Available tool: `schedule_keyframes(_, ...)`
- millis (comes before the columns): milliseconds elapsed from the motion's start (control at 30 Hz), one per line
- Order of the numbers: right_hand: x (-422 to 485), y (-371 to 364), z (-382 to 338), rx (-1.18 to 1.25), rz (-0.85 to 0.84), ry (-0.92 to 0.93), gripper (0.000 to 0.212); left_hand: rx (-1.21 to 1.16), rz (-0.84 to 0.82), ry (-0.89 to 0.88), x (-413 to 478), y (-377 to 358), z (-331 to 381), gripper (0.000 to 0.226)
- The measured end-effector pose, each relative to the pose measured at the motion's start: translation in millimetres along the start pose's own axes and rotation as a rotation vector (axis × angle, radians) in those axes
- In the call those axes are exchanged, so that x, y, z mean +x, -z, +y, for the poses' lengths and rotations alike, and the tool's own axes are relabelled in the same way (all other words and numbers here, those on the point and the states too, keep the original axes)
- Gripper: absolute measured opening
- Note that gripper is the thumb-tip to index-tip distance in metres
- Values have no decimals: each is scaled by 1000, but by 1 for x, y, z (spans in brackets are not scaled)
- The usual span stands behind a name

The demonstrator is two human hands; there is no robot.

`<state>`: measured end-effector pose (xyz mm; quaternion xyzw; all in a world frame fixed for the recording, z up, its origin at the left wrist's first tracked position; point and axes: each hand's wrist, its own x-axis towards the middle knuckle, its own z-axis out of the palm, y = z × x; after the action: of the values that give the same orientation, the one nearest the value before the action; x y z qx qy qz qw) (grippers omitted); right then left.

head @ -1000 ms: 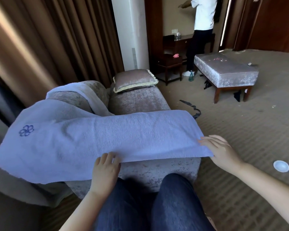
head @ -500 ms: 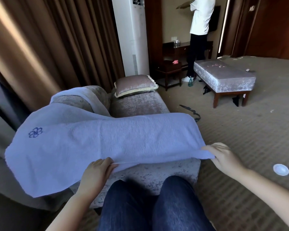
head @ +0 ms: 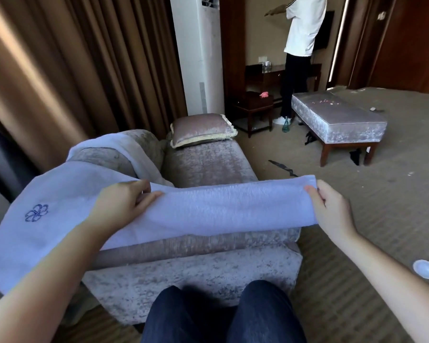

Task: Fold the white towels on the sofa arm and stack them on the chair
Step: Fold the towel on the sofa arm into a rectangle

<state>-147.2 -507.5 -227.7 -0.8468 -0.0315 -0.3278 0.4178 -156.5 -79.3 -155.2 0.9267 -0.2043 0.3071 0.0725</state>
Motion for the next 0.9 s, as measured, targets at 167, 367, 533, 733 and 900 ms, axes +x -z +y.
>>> schedule_keyframes(167, 55, -27, 7, -155, -130, -100, 49, 52, -100, 56, 52, -24, -21, 44)
schedule_keyframes(367, 72, -51, 34, -325, -302, -206, 48, 140, -260, 82, 80, -63, -44, 41)
schedule_keyframes(533, 69, -62, 41, -371, -300, -282, 44, 159, -341, 42, 83, -84, -51, 36)
schedule_keyframes(733, 69, -66, 44, -453, -353, -378, 33, 105, -375, -12, 81, -95, -41, 34)
schedule_keyframes(900, 71, -57, 30, -529, -302, -314, 16, 179, -208, -62, 73, -93, -49, 20)
